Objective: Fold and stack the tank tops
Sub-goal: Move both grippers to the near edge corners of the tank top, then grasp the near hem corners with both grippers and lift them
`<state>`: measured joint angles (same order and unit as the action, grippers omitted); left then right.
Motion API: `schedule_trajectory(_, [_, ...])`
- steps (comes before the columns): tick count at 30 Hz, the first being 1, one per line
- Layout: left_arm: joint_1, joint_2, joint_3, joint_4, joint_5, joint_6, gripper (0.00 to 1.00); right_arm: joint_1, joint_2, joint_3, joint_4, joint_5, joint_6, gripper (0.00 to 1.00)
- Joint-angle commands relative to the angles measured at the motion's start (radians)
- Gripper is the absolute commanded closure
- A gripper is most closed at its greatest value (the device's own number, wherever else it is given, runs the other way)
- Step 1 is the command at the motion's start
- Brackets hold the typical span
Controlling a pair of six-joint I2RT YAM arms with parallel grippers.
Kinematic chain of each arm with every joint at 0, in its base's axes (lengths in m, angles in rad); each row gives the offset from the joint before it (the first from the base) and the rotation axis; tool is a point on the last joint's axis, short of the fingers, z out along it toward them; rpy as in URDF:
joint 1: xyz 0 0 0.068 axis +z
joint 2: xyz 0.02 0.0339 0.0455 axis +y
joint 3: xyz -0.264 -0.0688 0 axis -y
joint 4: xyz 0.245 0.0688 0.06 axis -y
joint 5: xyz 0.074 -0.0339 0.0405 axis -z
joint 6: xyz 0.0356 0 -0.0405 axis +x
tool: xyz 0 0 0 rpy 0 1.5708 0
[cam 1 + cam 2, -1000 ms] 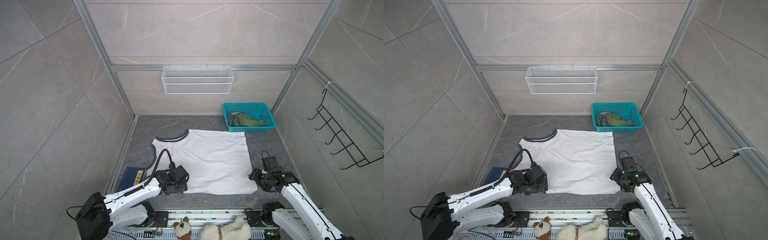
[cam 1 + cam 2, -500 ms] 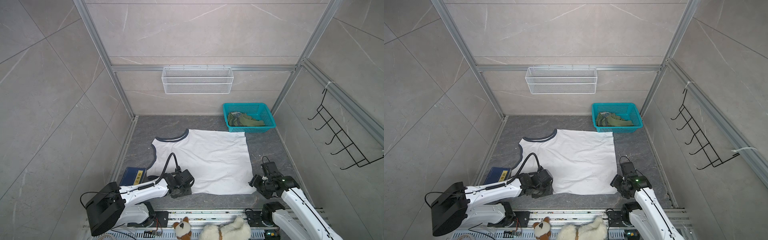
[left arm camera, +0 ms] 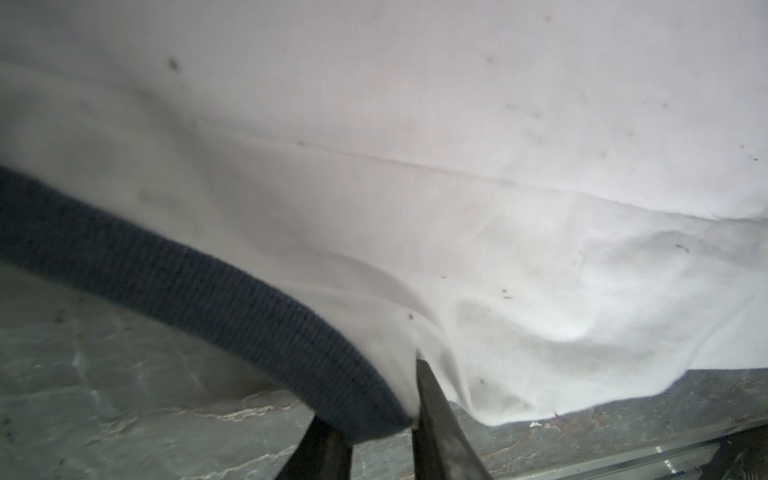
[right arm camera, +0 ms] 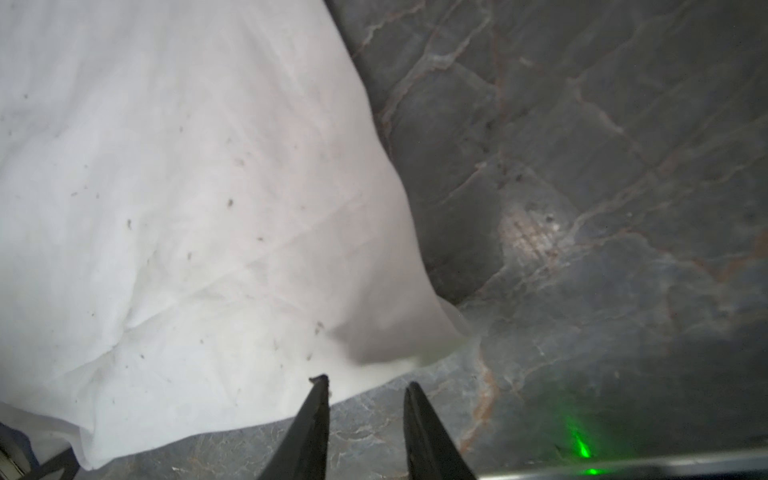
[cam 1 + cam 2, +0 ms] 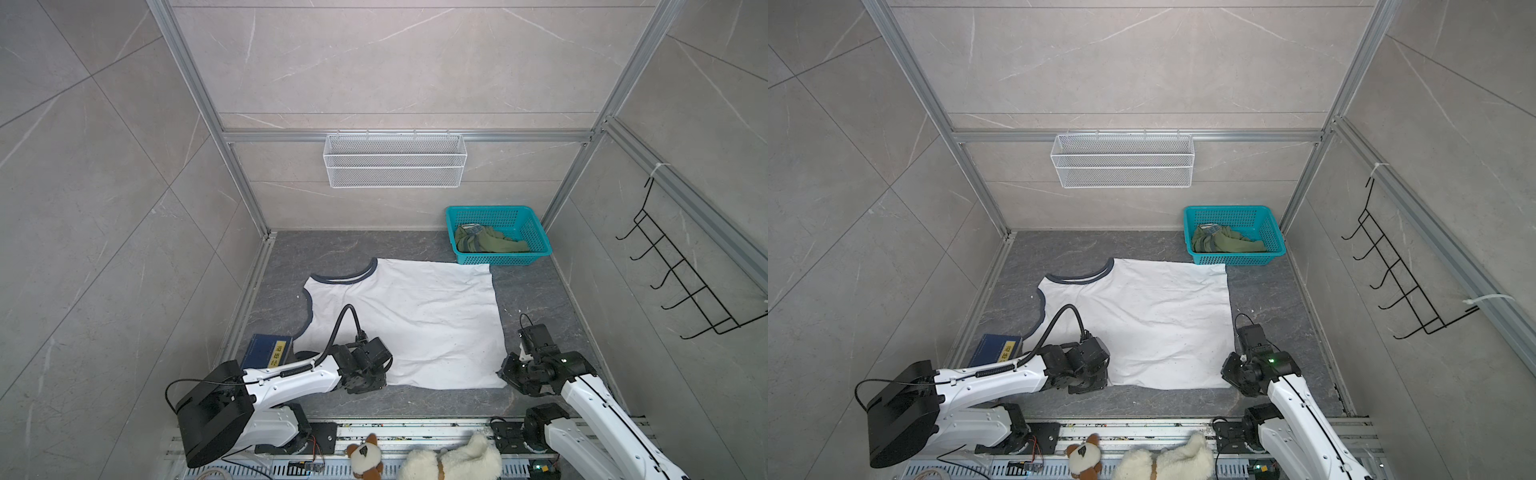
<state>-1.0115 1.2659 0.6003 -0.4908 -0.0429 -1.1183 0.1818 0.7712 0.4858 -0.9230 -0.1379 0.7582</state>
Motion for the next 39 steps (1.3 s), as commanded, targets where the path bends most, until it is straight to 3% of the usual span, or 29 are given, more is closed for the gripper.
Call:
schedule_trajectory(1, [-0.006, -0.012, 0.049, -0.027, -0.008, 0.027, 0.79, 0.007, 0.018, 0.024, -0.009, 0.034, -0.009, 0.68])
schedule_trajectory(5, [-0.006, 0.006, 0.096, -0.037, -0.034, 0.044, 0.82, 0.009, 0.054, -0.011, 0.038, 0.046, 0.001, 0.52])
schedule_trajectory(8, [-0.005, 0.029, 0.126, -0.040, -0.052, 0.061, 0.86, 0.013, 0.101, -0.012, 0.083, 0.050, 0.006, 0.52])
schedule_trajectory(14, [-0.003, 0.065, 0.184, -0.064, -0.117, 0.086, 0.91, 0.016, 0.188, 0.015, 0.153, 0.076, 0.004, 0.61])
schedule_trajectory(19, [0.003, 0.075, 0.202, -0.088, -0.178, 0.093, 0.91, 0.021, 0.242, 0.031, 0.172, 0.085, -0.003, 0.83])
schedule_trajectory(23, [0.042, 0.075, 0.199, -0.071, -0.182, 0.101, 0.92, 0.022, 0.247, 0.066, 0.176, 0.098, -0.017, 0.96])
schedule_trajectory(27, [0.112, 0.094, 0.210, -0.016, -0.151, 0.156, 0.91, 0.021, 0.304, 0.140, 0.196, 0.114, -0.051, 0.97])
schedule_trajectory(31, [0.204, 0.170, 0.254, 0.010, -0.113, 0.223, 0.91, 0.021, 0.469, 0.233, 0.280, 0.104, -0.090, 0.95])
schedule_trajectory(32, [0.227, 0.191, 0.267, 0.016, -0.103, 0.240, 0.91, 0.021, 0.506, 0.256, 0.303, 0.100, -0.097, 0.93])
schedule_trajectory(36, [0.304, 0.253, 0.296, 0.044, -0.064, 0.288, 0.83, 0.021, 0.638, 0.370, 0.329, 0.155, -0.140, 0.56])
schedule_trajectory(39, [0.364, 0.280, 0.306, 0.047, -0.022, 0.310, 0.70, 0.013, 0.658, 0.426, 0.306, 0.206, -0.177, 0.44])
